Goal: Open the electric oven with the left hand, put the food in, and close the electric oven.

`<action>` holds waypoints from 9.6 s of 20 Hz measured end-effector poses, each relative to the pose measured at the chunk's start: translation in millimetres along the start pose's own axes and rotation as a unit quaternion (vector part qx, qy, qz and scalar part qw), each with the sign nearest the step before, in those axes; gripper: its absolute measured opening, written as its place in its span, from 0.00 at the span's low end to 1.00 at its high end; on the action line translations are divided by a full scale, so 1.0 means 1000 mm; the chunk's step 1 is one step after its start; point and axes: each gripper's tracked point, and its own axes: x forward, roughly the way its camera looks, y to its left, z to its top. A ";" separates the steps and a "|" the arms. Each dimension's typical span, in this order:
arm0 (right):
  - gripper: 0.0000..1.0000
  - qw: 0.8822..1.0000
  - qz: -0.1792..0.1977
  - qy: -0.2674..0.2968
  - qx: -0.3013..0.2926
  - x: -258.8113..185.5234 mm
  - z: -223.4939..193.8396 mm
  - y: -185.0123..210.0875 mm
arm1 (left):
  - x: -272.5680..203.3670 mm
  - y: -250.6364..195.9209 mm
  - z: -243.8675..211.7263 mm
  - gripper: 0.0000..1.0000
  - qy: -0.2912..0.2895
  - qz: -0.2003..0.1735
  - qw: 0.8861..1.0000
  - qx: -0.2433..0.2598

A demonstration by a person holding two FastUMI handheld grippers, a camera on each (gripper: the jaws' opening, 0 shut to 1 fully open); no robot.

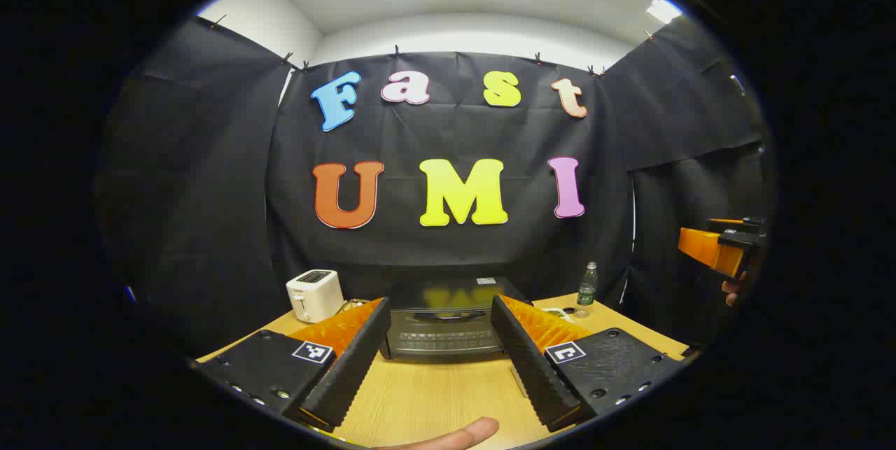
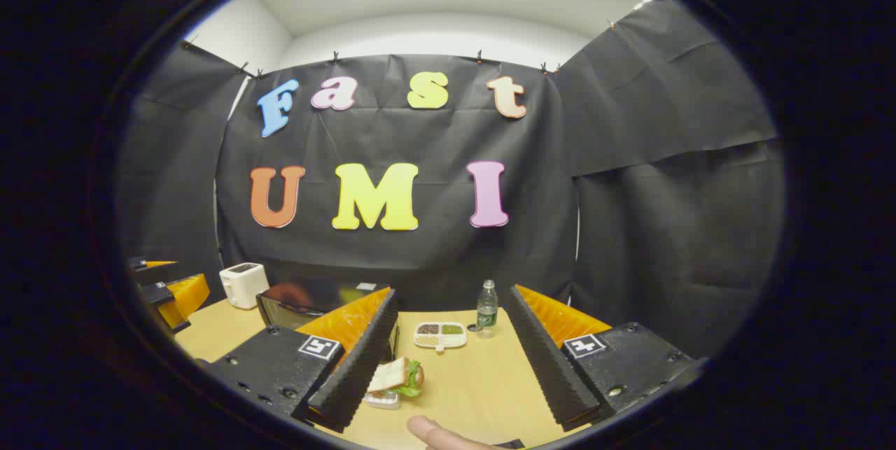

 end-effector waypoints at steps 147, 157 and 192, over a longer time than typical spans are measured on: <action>0.36 0.752 0.267 0.323 0.508 0.073 -0.226 0.293 | -0.095 0.109 -0.045 0.96 0.016 0.063 0.998 -0.003; 0.36 0.784 0.129 0.215 0.567 0.165 -0.253 0.347 | -0.095 0.148 -0.064 0.95 0.027 0.073 0.997 -0.002; 1.00 0.962 0.076 0.222 0.143 0.299 -0.301 0.358 | -0.072 0.151 -0.121 0.95 0.098 0.060 0.993 0.012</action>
